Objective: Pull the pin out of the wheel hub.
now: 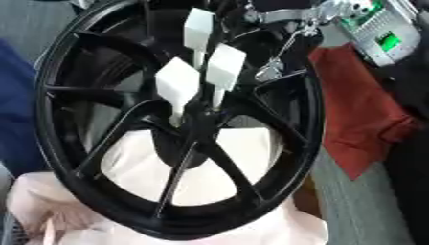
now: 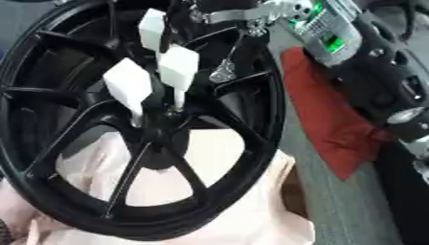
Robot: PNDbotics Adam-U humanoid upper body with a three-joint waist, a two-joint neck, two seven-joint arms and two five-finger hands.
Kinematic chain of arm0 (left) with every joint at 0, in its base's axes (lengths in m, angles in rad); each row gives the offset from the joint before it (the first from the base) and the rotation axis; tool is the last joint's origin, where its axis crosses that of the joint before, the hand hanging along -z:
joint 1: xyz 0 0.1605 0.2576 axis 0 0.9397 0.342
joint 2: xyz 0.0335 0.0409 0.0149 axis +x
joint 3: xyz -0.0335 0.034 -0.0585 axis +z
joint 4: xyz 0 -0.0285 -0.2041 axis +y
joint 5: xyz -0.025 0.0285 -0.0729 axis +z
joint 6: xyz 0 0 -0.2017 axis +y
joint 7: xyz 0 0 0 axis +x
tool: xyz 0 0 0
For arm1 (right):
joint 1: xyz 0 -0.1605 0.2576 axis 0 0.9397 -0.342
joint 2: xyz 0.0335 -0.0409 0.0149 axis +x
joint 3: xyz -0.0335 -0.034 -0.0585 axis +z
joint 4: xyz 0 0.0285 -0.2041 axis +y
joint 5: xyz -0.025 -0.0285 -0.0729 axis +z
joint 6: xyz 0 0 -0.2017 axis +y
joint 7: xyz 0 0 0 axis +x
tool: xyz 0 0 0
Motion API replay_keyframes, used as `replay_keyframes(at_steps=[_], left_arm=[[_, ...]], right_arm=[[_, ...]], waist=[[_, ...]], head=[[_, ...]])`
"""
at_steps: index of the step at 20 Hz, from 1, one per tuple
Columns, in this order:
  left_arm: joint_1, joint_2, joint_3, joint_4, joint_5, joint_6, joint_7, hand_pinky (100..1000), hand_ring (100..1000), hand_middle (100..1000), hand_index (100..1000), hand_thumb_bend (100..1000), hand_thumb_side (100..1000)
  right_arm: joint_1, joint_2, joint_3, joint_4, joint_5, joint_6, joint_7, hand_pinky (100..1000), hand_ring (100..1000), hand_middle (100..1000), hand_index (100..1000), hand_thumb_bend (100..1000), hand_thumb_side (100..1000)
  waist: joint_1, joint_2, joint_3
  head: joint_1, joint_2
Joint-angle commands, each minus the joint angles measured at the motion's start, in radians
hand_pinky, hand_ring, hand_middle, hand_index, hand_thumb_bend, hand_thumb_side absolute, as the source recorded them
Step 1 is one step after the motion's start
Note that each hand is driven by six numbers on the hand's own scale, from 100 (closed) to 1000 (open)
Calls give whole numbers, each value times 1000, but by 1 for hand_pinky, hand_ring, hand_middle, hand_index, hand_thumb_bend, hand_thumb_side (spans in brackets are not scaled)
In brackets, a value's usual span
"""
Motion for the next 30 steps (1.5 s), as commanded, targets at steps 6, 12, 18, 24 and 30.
replay_keyframes(at_steps=[6, 12, 18, 24, 30], left_arm=[[-11, 5, 10, -7, -5, -1, -6, 670, 516, 524, 688, 394, 528], [-12, 4, 12, -5, -6, 0, -9, 671, 516, 524, 688, 396, 529], [-13, 2, 12, -4, -4, 1, -10, 671, 515, 523, 688, 398, 529], [-15, 0, 12, -4, -3, 0, -12, 671, 515, 522, 688, 398, 530], [-15, -1, 13, -3, -4, 1, -14, 672, 516, 523, 689, 401, 531]], right_arm=[[-11, -12, 1, -7, -15, -116, 112, 555, 584, 605, 762, 315, 135], [-13, -6, 8, -7, -13, -117, 121, 544, 581, 602, 758, 314, 123], [-11, 0, 13, -7, -9, -120, 136, 546, 587, 622, 752, 326, 129], [-11, 5, 19, -7, -13, -124, 140, 526, 569, 569, 673, 309, 100], [-10, 12, 23, -7, -40, -112, 122, 504, 540, 489, 614, 245, 100]], waist=[[2, -20, 3], [0, -21, 2], [-2, -20, 4], [-3, -19, 5], [-5, -19, 4]], head=[[-5, 0], [-5, 2], [-6, -2], [-8, -3], [-9, -2]])
